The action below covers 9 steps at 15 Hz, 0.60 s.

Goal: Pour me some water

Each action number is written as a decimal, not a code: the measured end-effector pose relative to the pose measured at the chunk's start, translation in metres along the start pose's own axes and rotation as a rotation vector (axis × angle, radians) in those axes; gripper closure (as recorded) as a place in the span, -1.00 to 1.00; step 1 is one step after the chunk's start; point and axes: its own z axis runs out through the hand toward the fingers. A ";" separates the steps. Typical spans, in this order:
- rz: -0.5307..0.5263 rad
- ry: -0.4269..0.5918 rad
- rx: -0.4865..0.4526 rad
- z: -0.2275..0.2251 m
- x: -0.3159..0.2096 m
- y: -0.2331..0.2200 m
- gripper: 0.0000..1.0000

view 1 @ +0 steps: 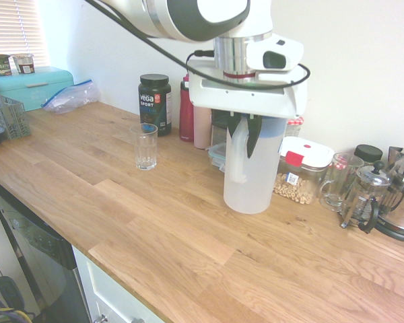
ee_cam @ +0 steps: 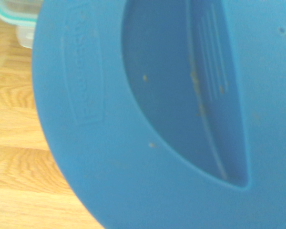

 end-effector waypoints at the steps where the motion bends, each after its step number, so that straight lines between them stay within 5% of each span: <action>1: 0.012 -0.004 -0.004 0.008 -0.003 0.003 1.00; 5: 0.047 -0.003 -0.014 0.035 -0.013 0.015 1.00; 6: 0.050 0.002 -0.011 0.037 -0.014 0.016 -1.00; 9: 0.055 0.003 -0.007 0.037 -0.019 0.017 -1.00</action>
